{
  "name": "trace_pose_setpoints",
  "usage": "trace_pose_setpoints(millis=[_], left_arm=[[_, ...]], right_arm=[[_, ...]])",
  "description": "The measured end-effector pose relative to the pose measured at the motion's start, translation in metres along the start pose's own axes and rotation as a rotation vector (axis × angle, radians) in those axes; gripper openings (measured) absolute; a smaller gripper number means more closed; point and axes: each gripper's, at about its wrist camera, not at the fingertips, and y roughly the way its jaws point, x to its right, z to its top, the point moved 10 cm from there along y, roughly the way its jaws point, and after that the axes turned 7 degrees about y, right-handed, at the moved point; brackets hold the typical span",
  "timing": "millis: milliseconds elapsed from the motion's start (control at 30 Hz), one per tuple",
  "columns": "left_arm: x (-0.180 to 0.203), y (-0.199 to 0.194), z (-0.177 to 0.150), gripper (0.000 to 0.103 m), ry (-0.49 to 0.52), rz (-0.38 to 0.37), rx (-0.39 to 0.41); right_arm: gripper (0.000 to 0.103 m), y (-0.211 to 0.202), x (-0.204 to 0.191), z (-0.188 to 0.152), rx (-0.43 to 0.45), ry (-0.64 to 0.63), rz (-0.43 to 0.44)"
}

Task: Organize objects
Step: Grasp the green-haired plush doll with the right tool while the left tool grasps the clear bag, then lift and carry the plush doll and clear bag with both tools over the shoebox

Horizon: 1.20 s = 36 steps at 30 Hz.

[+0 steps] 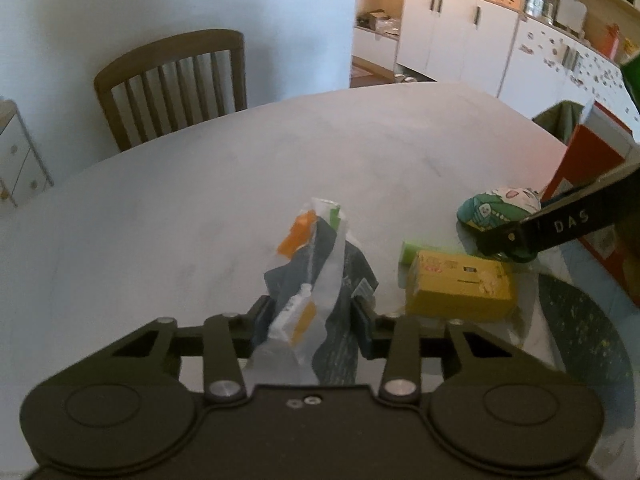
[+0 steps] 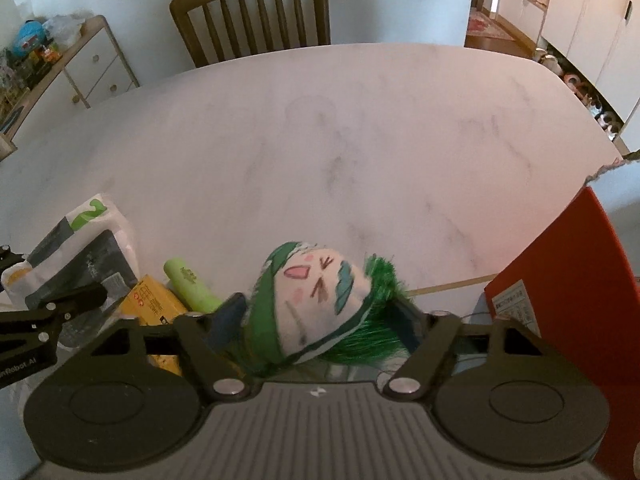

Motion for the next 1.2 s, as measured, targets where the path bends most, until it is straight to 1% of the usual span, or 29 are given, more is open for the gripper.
trace_pose_setpoints(millis=[33,100,133,167,200,367,433,533,800,1067,1200], left_arm=[[0.000,-0.001,0.000,0.037,-0.015,-0.001,-0.002],[0.000,-0.004,-0.001,0.035,-0.034,0.005,-0.006],[0.000,-0.005,-0.002,0.034,-0.042,0.009,-0.007],[-0.001,-0.007,-0.002,0.034,-0.053,0.011,-0.007],[-0.001,-0.009,-0.002,0.032,-0.063,0.015,-0.008],[0.002,-0.023,-0.004,0.031,-0.115,0.019,-0.007],[0.002,-0.032,-0.003,0.031,-0.152,0.016,-0.005],[0.006,-0.048,0.003,0.031,-0.191,0.001,0.017],[0.026,-0.092,0.014,0.032,-0.226,0.017,0.041],[0.063,-0.134,0.028,0.032,-0.219,-0.009,0.084],[0.082,-0.151,0.034,0.032,-0.224,-0.027,0.093]], right_arm=[[0.052,-0.002,0.000,0.001,-0.001,-0.003,0.002],[0.049,-0.005,0.001,0.000,0.001,-0.015,0.005],[0.045,-0.008,0.001,0.000,0.007,-0.024,0.005],[0.043,-0.010,0.001,0.001,0.012,-0.028,0.007],[0.043,-0.012,0.001,0.001,0.016,-0.029,0.010],[0.043,-0.032,0.001,0.005,0.057,-0.027,0.031],[0.043,-0.040,0.001,0.005,0.062,-0.022,0.044],[0.043,-0.054,0.002,0.003,0.069,-0.016,0.067],[0.043,-0.110,0.005,-0.004,0.106,-0.023,0.133],[0.043,-0.166,0.016,-0.009,0.135,-0.023,0.159],[0.043,-0.191,0.030,-0.013,0.151,-0.005,0.167]])
